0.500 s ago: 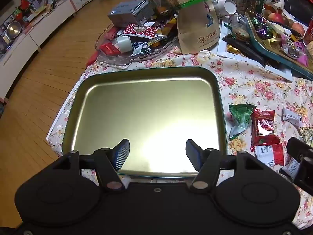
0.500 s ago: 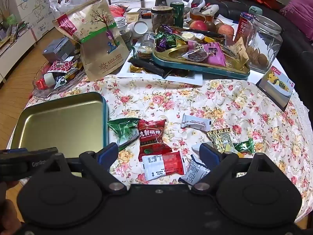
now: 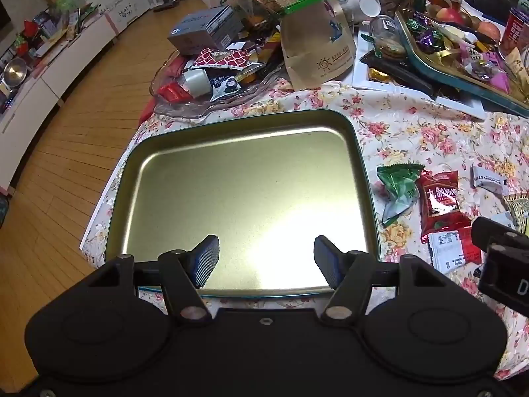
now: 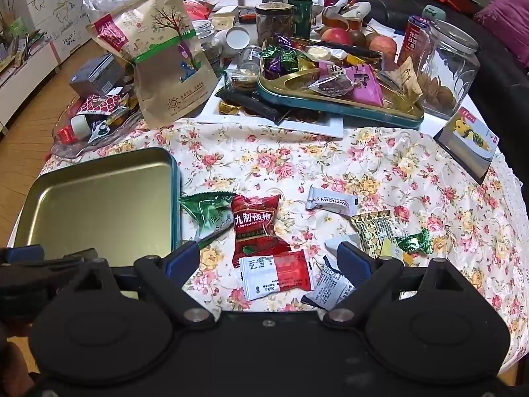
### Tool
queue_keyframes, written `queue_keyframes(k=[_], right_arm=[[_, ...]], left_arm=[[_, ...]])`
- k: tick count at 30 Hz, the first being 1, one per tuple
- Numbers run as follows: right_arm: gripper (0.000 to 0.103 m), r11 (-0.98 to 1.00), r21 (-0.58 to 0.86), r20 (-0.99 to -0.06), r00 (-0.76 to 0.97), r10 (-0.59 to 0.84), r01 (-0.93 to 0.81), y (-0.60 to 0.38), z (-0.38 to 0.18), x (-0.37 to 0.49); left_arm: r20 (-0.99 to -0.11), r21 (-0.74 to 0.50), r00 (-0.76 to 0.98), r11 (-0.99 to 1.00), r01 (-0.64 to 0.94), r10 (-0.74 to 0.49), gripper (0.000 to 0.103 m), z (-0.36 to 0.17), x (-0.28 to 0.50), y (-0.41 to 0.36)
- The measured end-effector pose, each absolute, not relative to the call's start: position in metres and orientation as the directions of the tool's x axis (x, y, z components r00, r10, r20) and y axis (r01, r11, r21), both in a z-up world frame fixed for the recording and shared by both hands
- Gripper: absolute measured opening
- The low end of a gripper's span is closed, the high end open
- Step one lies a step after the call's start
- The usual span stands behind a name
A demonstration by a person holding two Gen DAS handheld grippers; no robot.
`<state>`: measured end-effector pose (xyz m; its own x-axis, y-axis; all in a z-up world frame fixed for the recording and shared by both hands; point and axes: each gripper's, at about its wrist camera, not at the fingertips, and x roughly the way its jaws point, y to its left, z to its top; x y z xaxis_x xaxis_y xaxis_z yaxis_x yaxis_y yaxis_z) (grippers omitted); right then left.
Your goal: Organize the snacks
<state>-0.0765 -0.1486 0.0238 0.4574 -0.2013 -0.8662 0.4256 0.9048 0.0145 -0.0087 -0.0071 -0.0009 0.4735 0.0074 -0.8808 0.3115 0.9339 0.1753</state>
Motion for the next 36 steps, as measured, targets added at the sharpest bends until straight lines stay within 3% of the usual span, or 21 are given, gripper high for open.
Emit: queue_keyframes(k=[36], right_arm=[[0.094, 0.907, 0.008, -0.873, 0.445, -0.199, 0.42, -0.1455, 0.0197, -0.0759]], left_arm=[[-0.885, 0.18, 0.465, 0.928, 0.325, 0.009, 0.067, -0.0045, -0.0124, -0.0095]])
